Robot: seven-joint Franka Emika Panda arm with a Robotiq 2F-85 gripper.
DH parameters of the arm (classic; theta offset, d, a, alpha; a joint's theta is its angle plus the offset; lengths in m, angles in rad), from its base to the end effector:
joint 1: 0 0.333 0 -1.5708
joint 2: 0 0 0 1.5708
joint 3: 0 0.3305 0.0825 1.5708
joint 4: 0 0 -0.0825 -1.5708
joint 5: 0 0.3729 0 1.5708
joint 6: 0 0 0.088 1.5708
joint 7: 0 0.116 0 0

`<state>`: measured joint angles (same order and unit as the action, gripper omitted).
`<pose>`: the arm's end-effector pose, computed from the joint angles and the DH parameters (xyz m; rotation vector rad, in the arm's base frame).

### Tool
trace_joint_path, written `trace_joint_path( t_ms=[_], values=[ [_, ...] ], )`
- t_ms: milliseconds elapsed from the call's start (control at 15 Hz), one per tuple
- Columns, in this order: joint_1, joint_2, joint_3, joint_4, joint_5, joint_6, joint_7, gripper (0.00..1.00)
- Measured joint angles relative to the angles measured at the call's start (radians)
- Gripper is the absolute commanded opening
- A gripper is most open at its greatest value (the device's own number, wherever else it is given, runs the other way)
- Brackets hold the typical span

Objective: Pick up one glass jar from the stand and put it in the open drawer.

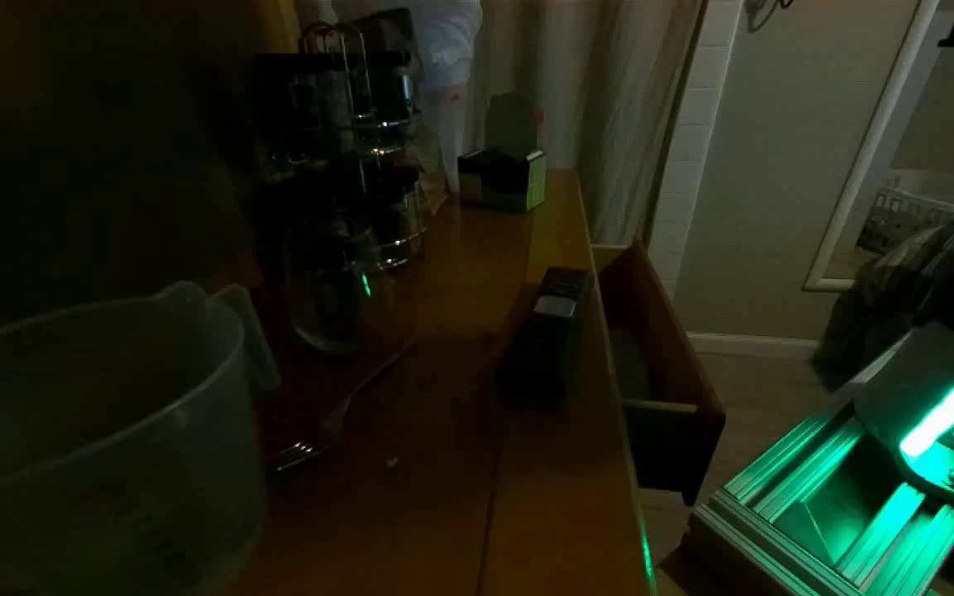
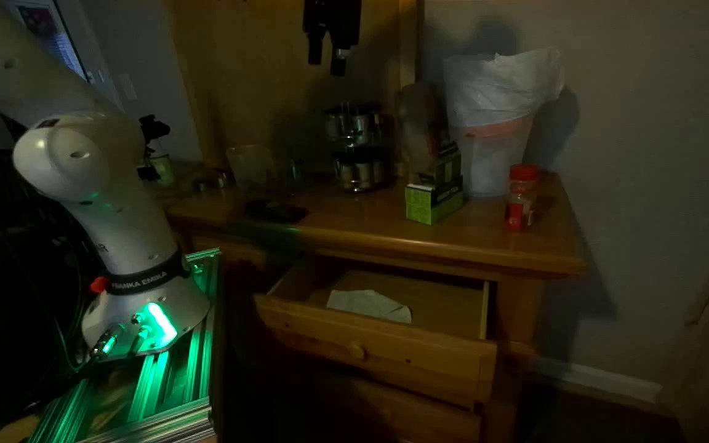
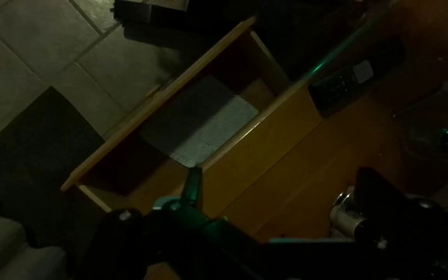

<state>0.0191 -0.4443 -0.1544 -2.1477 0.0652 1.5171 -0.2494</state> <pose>0.3754 -0.0532 0.5676 -2.9612 -0.1965 0.2438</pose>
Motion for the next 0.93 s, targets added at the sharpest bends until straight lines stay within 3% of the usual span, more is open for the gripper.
trace_joint_path(
  t_ms=[467, 667, 933],
  values=[
    [-0.001, 0.000, 0.008, 0.000, -0.001, 0.008, -0.014, 1.00],
    [0.037, 0.004, 0.069, 0.003, 0.002, 0.078, -0.077, 1.00],
    [0.137, 0.040, 0.186, 0.048, 0.009, 0.187, -0.091, 1.00]
  ],
)
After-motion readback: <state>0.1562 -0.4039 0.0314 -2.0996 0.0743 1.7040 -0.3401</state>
